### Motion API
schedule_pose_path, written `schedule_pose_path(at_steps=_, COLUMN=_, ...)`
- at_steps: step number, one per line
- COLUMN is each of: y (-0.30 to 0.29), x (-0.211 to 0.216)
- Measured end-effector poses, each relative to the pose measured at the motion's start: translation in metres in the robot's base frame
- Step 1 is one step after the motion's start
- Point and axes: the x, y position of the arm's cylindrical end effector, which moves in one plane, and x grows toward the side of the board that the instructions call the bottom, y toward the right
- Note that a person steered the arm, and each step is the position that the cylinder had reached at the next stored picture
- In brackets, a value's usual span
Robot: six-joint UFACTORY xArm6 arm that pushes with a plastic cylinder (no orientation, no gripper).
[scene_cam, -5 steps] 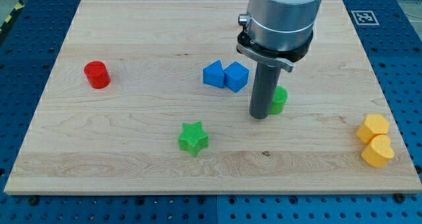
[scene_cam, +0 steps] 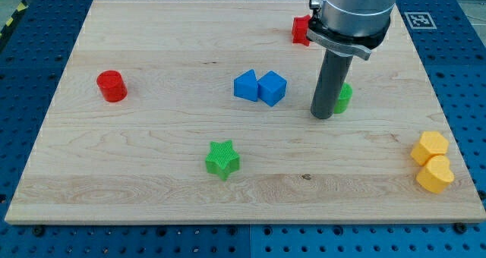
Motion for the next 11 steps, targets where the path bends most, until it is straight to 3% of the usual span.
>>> schedule_pose_path(at_steps=3, y=0.013, x=-0.032)
schedule_pose_path(at_steps=11, y=0.094, x=-0.050)
